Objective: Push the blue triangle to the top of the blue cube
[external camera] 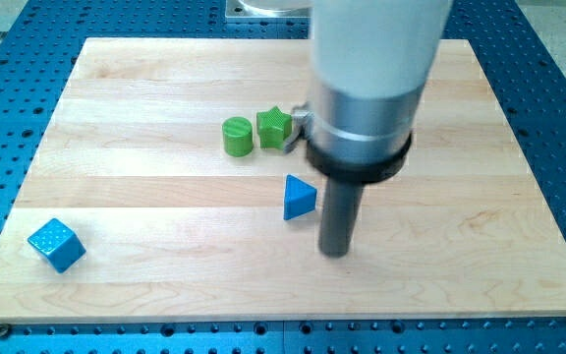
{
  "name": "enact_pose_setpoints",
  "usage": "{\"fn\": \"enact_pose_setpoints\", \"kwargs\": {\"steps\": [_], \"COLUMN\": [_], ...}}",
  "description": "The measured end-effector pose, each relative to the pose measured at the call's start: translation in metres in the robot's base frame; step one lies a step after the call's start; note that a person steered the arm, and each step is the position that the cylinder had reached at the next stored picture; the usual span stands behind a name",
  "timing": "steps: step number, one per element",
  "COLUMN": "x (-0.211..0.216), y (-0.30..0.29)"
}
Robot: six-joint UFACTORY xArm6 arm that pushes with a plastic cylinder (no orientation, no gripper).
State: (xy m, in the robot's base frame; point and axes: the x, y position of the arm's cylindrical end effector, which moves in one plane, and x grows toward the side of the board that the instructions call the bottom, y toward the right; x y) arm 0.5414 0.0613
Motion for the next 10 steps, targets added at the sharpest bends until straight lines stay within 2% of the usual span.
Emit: {"fn": "enact_pose_setpoints", "kwargs": {"steps": [1, 2, 3, 4, 5, 7, 8, 9, 10], "x": [-0.027, -0.023, -0.032, -0.004, -0.031, -0.019, -0.015, -0.024, -0.077], "y": [-0.024, -0.090, -0.100, -0.036, -0.040, -0.241, -0.162, -0.041, -0.038]}}
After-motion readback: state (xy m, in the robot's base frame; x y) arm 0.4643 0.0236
